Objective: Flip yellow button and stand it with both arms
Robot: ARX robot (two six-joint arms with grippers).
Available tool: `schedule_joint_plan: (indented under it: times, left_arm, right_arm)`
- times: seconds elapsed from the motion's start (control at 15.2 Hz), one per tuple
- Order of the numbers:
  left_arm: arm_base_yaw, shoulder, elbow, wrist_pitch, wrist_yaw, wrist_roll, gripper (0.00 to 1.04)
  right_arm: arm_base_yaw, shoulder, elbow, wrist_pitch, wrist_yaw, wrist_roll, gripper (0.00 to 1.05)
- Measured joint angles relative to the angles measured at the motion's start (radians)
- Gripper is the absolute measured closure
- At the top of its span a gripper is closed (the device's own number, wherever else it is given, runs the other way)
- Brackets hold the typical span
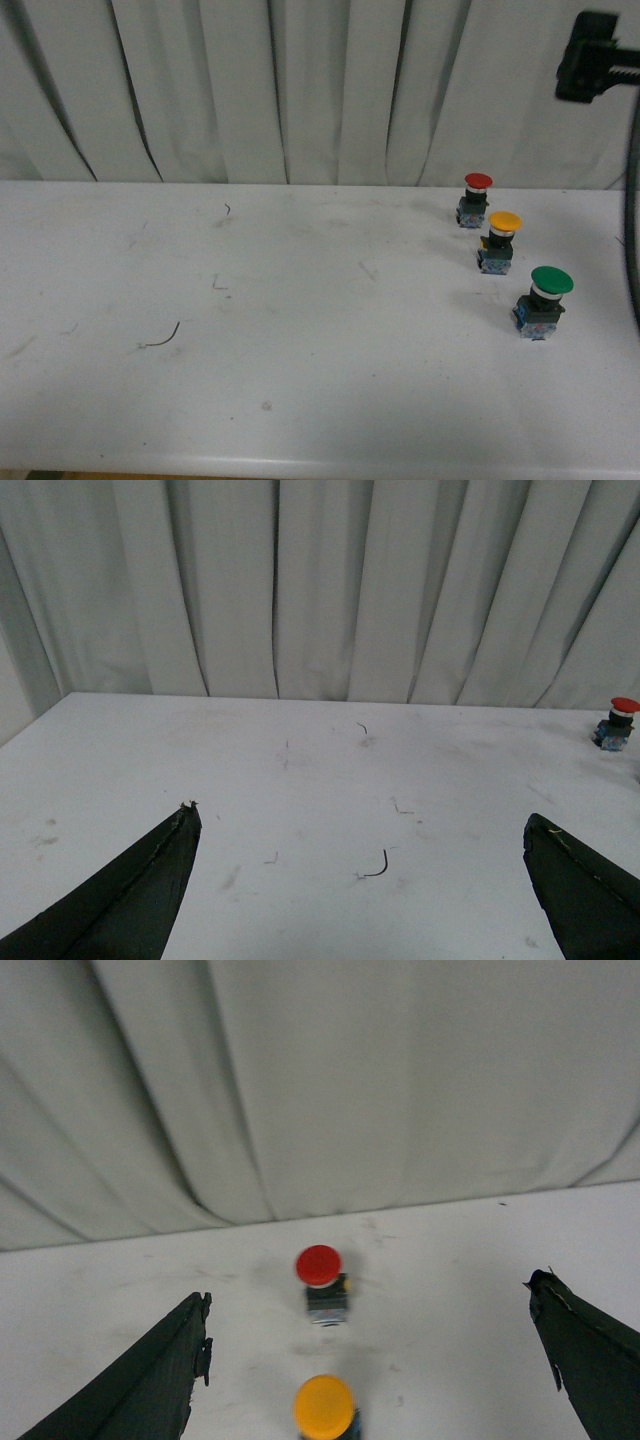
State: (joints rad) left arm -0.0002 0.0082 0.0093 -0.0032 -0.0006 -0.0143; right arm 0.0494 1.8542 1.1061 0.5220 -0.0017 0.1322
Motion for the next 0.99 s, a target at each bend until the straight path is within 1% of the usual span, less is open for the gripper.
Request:
schedule_joint_plan:
  times: [0.07, 0.26, 0.33, 0.39, 0.46, 0.53, 0.66, 0.72, 0.79, 0.85, 0.99]
  left_arm:
    - [0.000, 0.000, 0.000, 0.000, 0.000, 0.000, 0.07]
    - [0.000, 0.000, 0.000, 0.000, 0.000, 0.000, 0.07]
    - [0.000, 0.000, 0.000, 0.000, 0.000, 0.000, 0.07]
    - [0.000, 0.000, 0.000, 0.000, 0.000, 0.000, 0.07]
    - [0.000, 0.000, 0.000, 0.000, 0.000, 0.000, 0.07]
    - [0.000, 0.000, 0.000, 0.000, 0.000, 0.000, 0.07]
    - [0.000, 0.000, 0.000, 0.000, 0.000, 0.000, 0.07]
    - [0.000, 0.000, 0.000, 0.000, 0.000, 0.000, 0.07]
    - [0.000, 0.000, 0.000, 0.000, 0.000, 0.000, 0.07]
    - [0.000, 0.000, 0.000, 0.000, 0.000, 0.000, 0.07]
    - [0.000, 0.000, 0.000, 0.000, 0.000, 0.000, 0.07]
  right_arm:
    - [-0.006, -0.057, -0.047, 0.007, -0.042, 0.012, 0.06]
    - [-0.026, -0.176, -0.139, 0.014, -0.119, 0.042, 0.06]
    - [-0.040, -0.298, -0.231, 0.049, -0.143, 0.053, 0.09]
    - [-0.044, -0.452, -0.340, 0.069, -0.047, -0.006, 0.21]
    - [-0.050, -0.644, -0.468, 0.003, -0.005, -0.064, 0.34]
    - [-0.050, -0.805, -0.573, -0.081, 0.002, -0.088, 0.45]
    - [-0.050, -1.163, -0.745, -0.329, 0.002, -0.114, 0.71]
    - [-0.050, -1.331, -0.790, -0.402, 0.002, -0.121, 0.84]
    - [-0.050, -1.442, -0.818, -0.381, 0.002, -0.125, 0.96]
    - [-0.050, -1.478, -0.835, -0.368, 0.002, -0.127, 1.03]
    - [-0.050, -1.503, -0.925, -0.377, 0.002, -0.129, 1.03]
